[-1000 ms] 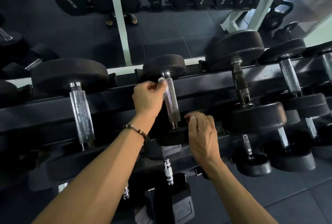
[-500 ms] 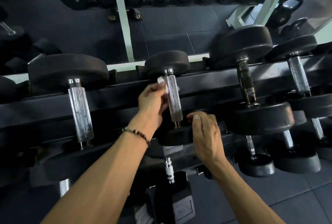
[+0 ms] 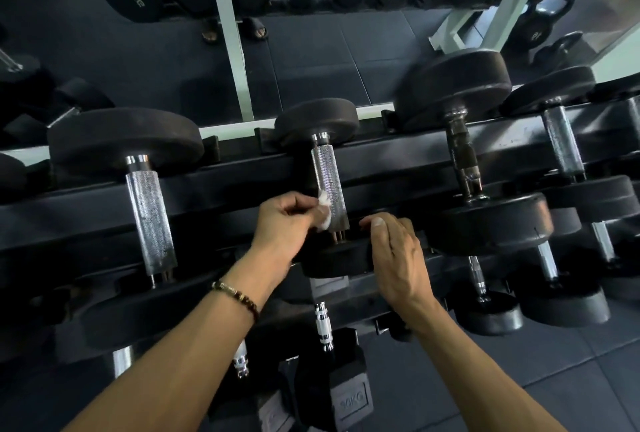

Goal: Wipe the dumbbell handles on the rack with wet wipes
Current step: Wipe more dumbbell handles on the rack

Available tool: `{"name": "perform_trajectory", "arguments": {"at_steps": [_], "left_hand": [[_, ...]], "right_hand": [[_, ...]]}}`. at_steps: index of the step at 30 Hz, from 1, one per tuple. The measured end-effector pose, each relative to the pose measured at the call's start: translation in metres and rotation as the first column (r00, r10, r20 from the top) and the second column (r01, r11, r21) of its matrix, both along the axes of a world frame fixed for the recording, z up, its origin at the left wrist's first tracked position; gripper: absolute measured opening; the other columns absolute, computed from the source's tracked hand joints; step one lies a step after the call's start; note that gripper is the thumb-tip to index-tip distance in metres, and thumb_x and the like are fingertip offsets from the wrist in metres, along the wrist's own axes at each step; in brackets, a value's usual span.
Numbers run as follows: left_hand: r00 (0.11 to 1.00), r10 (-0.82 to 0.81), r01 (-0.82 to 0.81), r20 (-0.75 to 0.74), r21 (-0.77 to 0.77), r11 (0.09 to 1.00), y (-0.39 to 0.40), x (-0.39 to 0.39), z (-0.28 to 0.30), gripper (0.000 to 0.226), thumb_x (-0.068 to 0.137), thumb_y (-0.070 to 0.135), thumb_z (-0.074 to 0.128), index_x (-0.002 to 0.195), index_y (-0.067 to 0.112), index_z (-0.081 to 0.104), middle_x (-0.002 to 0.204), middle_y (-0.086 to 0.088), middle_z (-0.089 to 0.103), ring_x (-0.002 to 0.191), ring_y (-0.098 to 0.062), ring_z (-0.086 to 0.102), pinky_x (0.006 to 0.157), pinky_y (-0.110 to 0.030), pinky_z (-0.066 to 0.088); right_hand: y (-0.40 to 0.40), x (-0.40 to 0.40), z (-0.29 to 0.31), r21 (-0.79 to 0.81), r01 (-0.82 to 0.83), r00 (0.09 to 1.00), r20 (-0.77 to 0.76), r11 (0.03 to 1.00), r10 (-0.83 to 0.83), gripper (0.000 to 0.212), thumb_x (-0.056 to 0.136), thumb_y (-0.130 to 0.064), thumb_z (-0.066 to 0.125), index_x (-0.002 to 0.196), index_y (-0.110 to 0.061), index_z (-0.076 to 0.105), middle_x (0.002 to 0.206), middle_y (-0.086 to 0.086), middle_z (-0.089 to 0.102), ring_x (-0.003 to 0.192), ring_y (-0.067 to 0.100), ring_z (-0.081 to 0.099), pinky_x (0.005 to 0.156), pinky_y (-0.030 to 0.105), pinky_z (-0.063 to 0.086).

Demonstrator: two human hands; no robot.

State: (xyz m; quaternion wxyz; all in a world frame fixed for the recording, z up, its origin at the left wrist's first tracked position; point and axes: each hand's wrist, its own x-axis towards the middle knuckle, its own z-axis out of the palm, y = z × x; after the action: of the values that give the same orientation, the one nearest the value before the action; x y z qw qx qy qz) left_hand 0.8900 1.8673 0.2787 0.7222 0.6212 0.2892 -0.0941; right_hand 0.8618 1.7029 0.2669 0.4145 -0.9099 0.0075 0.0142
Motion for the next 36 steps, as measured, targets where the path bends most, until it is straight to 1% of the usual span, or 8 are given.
{"name": "perform_trajectory", "arguments": {"at_steps": [5, 10, 16, 19, 22, 27, 33, 36], "left_hand": [[0.995, 0.082, -0.084, 0.055, 0.03, 0.996, -0.001, 0.02, 0.001, 0.021, 0.079, 0.001, 0.077, 0.071, 0.016, 0.064, 0.082, -0.007, 0.069, 0.077, -0.02, 0.066, 0.077, -0.036, 0.058], [0.946, -0.325, 0.308, -0.001, 0.317, 0.897, 0.003, -0.015, 0.002, 0.009, 0.08, 0.002, 0.077, 0.081, 0.0, 0.068, 0.075, 0.005, 0.069, 0.065, -0.001, 0.063, 0.061, -0.007, 0.048], [0.981, -0.166, 0.125, 0.096, 0.335, 0.934, 0.005, -0.002, 0.002, 0.021, 0.077, 0.003, 0.079, 0.069, 0.014, 0.064, 0.077, 0.002, 0.07, 0.069, -0.006, 0.064, 0.067, -0.015, 0.051], [0.928, -0.371, 0.351, -0.026, 0.389, 0.852, 0.006, -0.01, 0.004, 0.018, 0.078, 0.008, 0.08, 0.069, 0.018, 0.068, 0.067, 0.016, 0.068, 0.061, 0.006, 0.063, 0.057, -0.007, 0.044], [0.92, -0.386, 0.383, -0.062, 0.344, 0.857, 0.009, -0.01, 0.008, 0.013, 0.077, 0.007, 0.081, 0.071, 0.013, 0.07, 0.059, 0.018, 0.066, 0.051, 0.011, 0.059, 0.048, -0.004, 0.04], [0.994, 0.061, -0.074, 0.093, 0.149, 0.986, -0.001, 0.011, 0.007, 0.022, 0.076, -0.001, 0.079, 0.068, 0.013, 0.065, 0.078, 0.001, 0.07, 0.074, -0.013, 0.067, 0.08, -0.033, 0.059], [0.954, -0.279, 0.288, -0.111, 0.085, 0.954, 0.009, -0.004, 0.003, 0.019, 0.081, -0.004, 0.072, 0.073, 0.01, 0.062, 0.072, -0.006, 0.065, 0.073, -0.022, 0.062, 0.08, -0.037, 0.054], [0.994, -0.085, 0.08, -0.067, -0.081, 0.993, 0.016, 0.016, 0.009, 0.02, 0.087, -0.009, 0.062, 0.076, 0.008, 0.059, 0.08, -0.012, 0.065, 0.073, -0.027, 0.065, 0.068, -0.037, 0.058]], "right_hand": [[0.003, -0.005, 0.006, -0.061, -0.043, 0.996, 0.069, 0.997, 0.047, 0.043, 0.099, -0.017, 0.027, 0.093, -0.001, 0.066, 0.09, 0.01, 0.067, 0.083, 0.001, 0.043, 0.085, 0.034, 0.036], [0.005, -0.015, 0.006, -0.005, -0.046, 0.996, -0.077, 0.999, 0.045, 0.065, 0.092, -0.059, 0.018, 0.111, -0.016, 0.061, 0.11, -0.004, 0.057, 0.105, 0.01, 0.043, 0.097, 0.031, 0.035], [0.002, -0.026, 0.004, -0.012, -0.095, 0.979, -0.183, 0.995, 0.092, 0.089, 0.076, -0.081, 0.03, 0.144, -0.024, 0.038, 0.138, -0.009, 0.042, 0.128, 0.01, 0.035, 0.103, 0.029, 0.033], [0.003, -0.025, 0.002, -0.003, -0.077, 0.982, -0.175, 0.997, 0.075, 0.087, 0.076, -0.082, 0.032, 0.143, -0.025, 0.039, 0.138, -0.007, 0.044, 0.127, 0.012, 0.038, 0.103, 0.033, 0.038], [0.006, -0.027, 0.002, 0.009, -0.069, 0.983, -0.173, 0.998, 0.069, 0.087, 0.075, -0.082, 0.032, 0.142, -0.027, 0.039, 0.138, -0.008, 0.043, 0.126, 0.011, 0.038, 0.099, 0.031, 0.037], [0.001, -0.024, 0.002, 0.023, -0.089, 0.978, -0.189, 0.996, 0.092, 0.087, 0.076, -0.083, 0.031, 0.143, -0.027, 0.038, 0.141, -0.007, 0.041, 0.128, 0.01, 0.037, 0.098, 0.028, 0.033], [0.0, -0.024, 0.0, 0.068, -0.062, 0.98, -0.184, 0.996, 0.073, 0.081, 0.077, -0.08, 0.034, 0.14, -0.028, 0.041, 0.137, -0.008, 0.045, 0.125, 0.011, 0.04, 0.097, 0.028, 0.037], [-0.002, -0.023, 0.002, 0.067, -0.074, 0.977, -0.197, 0.995, 0.086, 0.081, 0.077, -0.079, 0.033, 0.14, -0.028, 0.041, 0.138, -0.008, 0.044, 0.126, 0.011, 0.039, 0.101, 0.028, 0.033]]}}
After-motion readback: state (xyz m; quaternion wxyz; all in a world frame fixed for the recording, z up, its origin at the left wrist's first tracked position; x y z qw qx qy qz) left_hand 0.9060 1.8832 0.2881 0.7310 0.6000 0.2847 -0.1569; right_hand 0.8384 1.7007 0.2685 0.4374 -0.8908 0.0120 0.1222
